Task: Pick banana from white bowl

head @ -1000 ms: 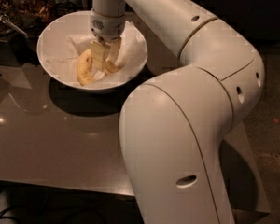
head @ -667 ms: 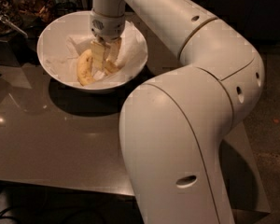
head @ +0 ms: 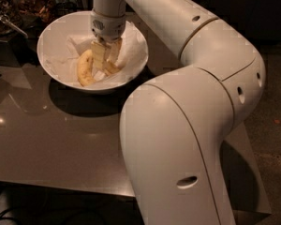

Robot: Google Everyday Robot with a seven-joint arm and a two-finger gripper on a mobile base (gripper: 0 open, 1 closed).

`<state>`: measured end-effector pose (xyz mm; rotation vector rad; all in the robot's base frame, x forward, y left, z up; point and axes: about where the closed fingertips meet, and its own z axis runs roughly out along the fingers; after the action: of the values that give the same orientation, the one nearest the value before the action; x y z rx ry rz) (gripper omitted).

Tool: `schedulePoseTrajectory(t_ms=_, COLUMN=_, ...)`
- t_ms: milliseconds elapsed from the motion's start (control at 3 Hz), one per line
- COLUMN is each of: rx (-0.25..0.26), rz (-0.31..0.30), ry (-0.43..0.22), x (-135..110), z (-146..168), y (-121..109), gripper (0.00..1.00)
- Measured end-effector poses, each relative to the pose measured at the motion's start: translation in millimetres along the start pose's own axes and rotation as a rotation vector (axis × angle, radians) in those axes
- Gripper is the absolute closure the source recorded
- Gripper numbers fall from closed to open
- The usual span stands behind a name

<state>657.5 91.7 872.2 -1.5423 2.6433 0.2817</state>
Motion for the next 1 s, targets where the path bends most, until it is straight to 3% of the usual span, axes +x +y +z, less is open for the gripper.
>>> schedulePoseTrajectory(t_ms=1000, rx=0.000, rz=0.000, ry=0.000, x=0.0, z=0.0, y=0.0, gripper=0.47)
